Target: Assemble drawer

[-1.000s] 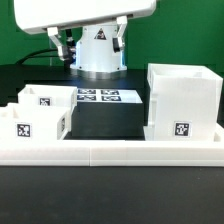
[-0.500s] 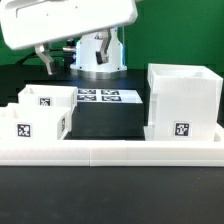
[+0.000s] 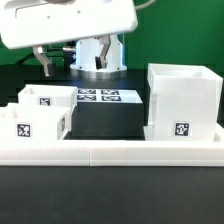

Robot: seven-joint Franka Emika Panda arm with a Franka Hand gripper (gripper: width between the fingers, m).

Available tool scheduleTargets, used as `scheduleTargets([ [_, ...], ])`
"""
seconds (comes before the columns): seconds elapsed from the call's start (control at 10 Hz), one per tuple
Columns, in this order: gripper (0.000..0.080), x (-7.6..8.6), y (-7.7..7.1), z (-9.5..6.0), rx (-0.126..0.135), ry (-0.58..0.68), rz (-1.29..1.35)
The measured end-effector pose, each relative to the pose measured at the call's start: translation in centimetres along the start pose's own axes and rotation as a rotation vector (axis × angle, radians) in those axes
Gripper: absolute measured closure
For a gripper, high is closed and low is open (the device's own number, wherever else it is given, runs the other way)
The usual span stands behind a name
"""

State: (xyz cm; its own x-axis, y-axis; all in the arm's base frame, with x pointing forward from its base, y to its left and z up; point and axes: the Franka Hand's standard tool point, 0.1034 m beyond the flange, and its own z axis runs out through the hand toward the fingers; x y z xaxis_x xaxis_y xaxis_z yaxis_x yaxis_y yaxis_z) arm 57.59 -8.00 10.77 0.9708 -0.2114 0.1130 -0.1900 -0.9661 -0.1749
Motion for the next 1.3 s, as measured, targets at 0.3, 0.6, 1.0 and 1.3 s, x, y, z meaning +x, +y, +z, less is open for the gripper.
scheduleTargets([
  [0.3,0.0151,-0.5,-0.2,2.0,-0.051,0.014,-0.075],
  [0.6,0.0151,-0.7,0.3,2.9,-0.056,0.015,-0.071],
  [1.0,0.0151,-0.7,0.4,2.6,-0.037,-0.03,-0.057],
  [1.3,0.0151,-1.7,2.5,4.2,-0.046,-0.074,-0.024],
])
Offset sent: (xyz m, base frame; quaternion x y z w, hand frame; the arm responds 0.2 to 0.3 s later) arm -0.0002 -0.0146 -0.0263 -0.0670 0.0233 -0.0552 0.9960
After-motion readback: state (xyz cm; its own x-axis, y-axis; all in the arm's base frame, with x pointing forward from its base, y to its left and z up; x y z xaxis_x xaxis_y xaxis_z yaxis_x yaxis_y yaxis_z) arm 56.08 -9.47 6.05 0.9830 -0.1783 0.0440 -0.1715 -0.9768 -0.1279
